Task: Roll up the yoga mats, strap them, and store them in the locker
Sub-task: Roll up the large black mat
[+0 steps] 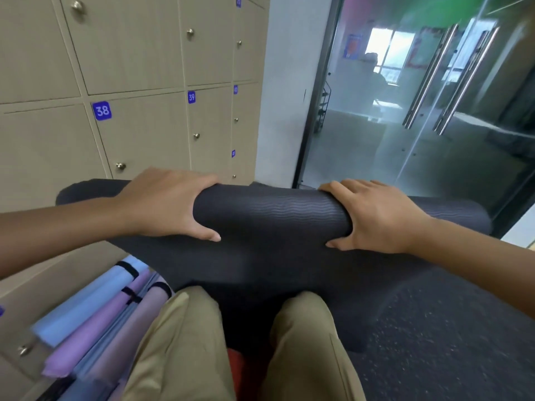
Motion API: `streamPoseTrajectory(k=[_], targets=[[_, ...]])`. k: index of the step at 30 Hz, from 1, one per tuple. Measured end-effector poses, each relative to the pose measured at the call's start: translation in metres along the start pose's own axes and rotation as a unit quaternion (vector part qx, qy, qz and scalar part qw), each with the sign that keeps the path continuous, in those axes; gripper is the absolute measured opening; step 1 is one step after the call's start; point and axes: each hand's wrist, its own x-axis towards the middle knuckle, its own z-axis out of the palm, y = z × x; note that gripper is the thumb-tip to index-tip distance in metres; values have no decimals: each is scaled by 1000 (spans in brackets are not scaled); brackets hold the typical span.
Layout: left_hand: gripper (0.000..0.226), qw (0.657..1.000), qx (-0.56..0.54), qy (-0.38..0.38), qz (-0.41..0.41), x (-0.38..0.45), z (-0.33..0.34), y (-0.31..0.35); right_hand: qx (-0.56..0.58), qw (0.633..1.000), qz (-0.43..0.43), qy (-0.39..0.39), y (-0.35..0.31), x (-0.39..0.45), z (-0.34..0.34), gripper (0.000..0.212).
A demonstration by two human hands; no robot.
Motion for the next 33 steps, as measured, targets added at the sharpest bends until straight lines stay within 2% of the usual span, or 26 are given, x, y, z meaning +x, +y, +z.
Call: streamPoseTrajectory(k=[10, 16, 19, 24, 30, 33], targets=[[73, 991, -47, -123, -12, -93, 35, 47, 36, 998, -40, 20, -63, -101, 43, 85], [73, 983, -49, -176, -6, -131, 71, 68, 54, 997, -45, -30, -93, -140, 83, 96], [81, 980, -57, -192, -1, -142, 86, 71, 81, 995, -30, -52, -104, -152, 99, 99], [83, 961, -89, -261, 13, -157, 118, 77, 106, 991, -33, -78, -118, -170, 128, 96], [78, 953, -105, -284, 22, -151, 130, 71, 61, 997, -35, -23, -126, -171, 135, 97], [74, 943, -150, -297, 23, -145, 132, 66, 52, 999, -4, -10, -137, -168, 139, 98]])
